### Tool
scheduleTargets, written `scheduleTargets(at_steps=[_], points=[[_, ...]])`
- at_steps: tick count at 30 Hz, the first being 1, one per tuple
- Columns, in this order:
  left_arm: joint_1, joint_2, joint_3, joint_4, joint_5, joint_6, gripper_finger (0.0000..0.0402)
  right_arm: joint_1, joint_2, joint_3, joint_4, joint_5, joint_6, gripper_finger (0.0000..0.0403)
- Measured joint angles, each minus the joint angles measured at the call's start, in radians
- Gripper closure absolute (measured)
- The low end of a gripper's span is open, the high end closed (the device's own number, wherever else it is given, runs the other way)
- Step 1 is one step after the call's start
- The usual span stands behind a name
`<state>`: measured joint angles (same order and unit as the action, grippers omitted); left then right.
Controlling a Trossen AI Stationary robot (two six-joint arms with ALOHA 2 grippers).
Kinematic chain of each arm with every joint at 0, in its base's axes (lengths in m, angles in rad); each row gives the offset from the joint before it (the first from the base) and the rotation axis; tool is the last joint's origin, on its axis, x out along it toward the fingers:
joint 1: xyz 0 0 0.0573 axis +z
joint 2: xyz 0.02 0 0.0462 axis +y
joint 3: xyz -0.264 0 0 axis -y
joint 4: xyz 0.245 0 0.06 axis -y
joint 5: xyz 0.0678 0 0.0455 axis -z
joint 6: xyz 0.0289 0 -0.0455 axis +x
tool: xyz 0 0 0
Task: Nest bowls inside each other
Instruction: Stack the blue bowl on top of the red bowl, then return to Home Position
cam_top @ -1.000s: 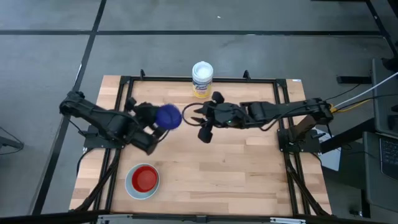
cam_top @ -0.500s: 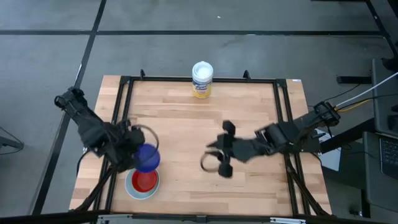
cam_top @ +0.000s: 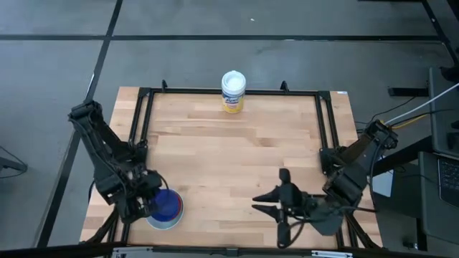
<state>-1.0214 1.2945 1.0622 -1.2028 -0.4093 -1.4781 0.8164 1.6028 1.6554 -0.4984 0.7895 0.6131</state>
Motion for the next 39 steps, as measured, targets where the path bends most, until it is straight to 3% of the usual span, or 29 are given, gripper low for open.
scheduleTargets(at_steps=[9,16,22,29,32,37,38,39], points=[[-0.043,0.0,-0.16,0.156,0.023,-0.065,0.04,0.093,0.0,0.0,-0.002,0.174,0.06,0.0302],[-0.09,0.0,-0.27,0.264,-0.099,-0.159,0.0397,0.137,0.0,0.0,-0.008,0.319,0.06,0.0294],[-0.114,0.0,-0.315,0.265,-0.177,-0.3,0.0359,0.137,-0.018,-0.001,-0.026,0.322,0.085,0.029],[-0.153,-0.004,-0.315,0.327,-0.234,-0.288,0.033,0.137,-0.04,-0.001,-0.028,0.329,0.063,0.029],[-0.184,-0.016,-0.292,0.343,-0.405,-0.308,0.0328,0.137,-0.042,-0.001,-0.065,0.33,0.06,0.0295],[-0.299,-0.058,-0.27,0.407,-1.01,-0.268,0.0331,0.141,-0.042,-0.001,-0.281,0.371,0.214,0.0309],[-0.321,-0.065,-0.27,0.405,-1.114,-0.265,0.0332,0.15,-0.042,-0.001,-0.361,0.402,0.281,0.0311],[-0.34,-0.073,-0.269,0.389,-1.154,-0.269,0.0334,0.165,-0.044,-0.001,-0.447,0.445,0.363,0.0313]])
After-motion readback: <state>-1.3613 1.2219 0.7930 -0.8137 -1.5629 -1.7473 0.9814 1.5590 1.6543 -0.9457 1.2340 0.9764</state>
